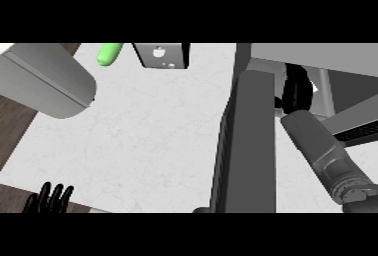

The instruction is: Pick up the milk, place it into the microwave and close the microwave

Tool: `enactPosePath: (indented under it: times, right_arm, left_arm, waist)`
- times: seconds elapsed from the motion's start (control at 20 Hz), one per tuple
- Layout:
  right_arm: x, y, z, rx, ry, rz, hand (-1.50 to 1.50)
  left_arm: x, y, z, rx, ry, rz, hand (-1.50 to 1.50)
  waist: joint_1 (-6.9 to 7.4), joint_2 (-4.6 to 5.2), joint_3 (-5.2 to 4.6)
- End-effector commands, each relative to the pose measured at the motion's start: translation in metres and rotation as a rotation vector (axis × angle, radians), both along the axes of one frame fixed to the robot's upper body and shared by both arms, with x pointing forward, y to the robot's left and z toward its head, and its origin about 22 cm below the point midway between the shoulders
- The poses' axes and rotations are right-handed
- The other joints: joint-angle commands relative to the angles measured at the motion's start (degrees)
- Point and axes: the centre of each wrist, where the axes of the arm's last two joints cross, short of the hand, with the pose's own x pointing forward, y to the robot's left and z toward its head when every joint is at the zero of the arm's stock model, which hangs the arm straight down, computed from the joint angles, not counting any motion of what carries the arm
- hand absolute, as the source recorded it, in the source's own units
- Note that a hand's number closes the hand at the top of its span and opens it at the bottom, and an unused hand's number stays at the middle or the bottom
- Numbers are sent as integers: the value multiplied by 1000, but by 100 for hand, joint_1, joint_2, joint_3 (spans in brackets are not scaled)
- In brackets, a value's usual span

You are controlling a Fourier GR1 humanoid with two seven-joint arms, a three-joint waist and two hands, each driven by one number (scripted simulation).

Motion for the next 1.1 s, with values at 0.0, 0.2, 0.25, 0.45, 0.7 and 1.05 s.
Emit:
enactPosePath:
  times: [0.0,0.2,0.25,0.45,0.7,1.05]
  right_arm:
    - [3,23,1,1,32,124,-150]
    - [6,27,5,43,61,194,-150]
    - [5,38,2,44,62,212,-150]
    - [8,55,7,157,62,265,-150]
    - [1,62,-4,330,20,352,-150]
    - [-15,57,-26,554,9,415,-150]
  left_arm:
    - [3,-2,-3,2,-3,2,-150]
    - [1,1,-1,5,-14,11,-150]
    - [4,2,-2,17,-19,-4,-150]
    - [1,-2,-4,4,-10,1,-150]
    - [0,-3,0,-3,-23,12,-150]
    - [-3,1,-1,9,-13,-5,-150]
  waist:
    - [27,6,12]
    - [-16,-24,15]
    - [-13,-10,10]
    - [-104,-57,19]
    - [-372,-145,21]
    - [-489,-188,10]
